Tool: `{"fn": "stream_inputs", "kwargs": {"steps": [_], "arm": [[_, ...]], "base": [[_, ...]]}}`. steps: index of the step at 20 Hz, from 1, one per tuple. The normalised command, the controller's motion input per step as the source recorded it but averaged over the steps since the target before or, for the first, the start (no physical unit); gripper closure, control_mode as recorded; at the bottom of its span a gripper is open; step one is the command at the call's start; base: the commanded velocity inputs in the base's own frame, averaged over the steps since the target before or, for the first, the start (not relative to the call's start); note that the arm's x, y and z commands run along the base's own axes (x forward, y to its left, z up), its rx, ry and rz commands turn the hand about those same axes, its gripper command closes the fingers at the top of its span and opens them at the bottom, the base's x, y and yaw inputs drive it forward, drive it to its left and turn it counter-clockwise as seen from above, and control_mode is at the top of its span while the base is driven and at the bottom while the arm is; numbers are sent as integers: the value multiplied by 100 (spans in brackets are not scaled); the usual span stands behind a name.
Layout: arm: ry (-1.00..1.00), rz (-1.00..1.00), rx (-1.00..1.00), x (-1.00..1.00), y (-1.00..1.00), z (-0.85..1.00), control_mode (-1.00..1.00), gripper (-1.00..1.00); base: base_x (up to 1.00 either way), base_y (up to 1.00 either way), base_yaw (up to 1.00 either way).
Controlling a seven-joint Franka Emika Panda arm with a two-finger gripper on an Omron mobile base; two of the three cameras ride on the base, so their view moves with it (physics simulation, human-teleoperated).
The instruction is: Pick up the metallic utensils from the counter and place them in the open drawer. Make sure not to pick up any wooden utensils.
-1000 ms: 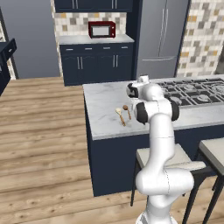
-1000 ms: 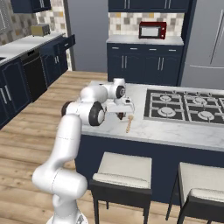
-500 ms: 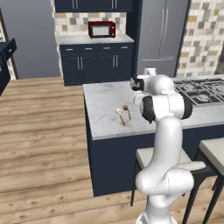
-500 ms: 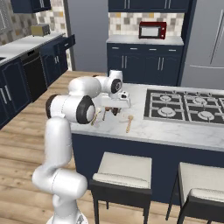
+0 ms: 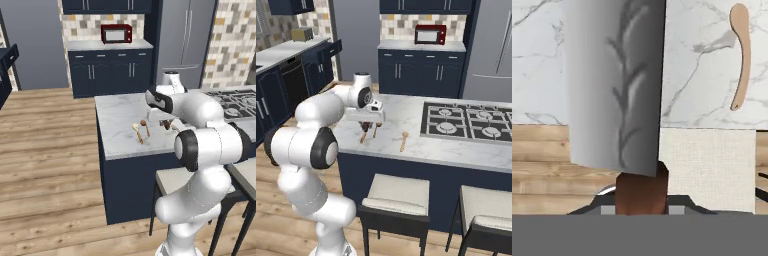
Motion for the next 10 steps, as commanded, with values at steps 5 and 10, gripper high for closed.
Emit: {"fn": "stream_inputs", "kwargs": {"steps": [5,10], "arm": [[40,-4,18,-90,9,50,-100,100],[32,-16,12,-93,7,13,-100,100]], "base": [[0,0,0],[0,0,0]]}}
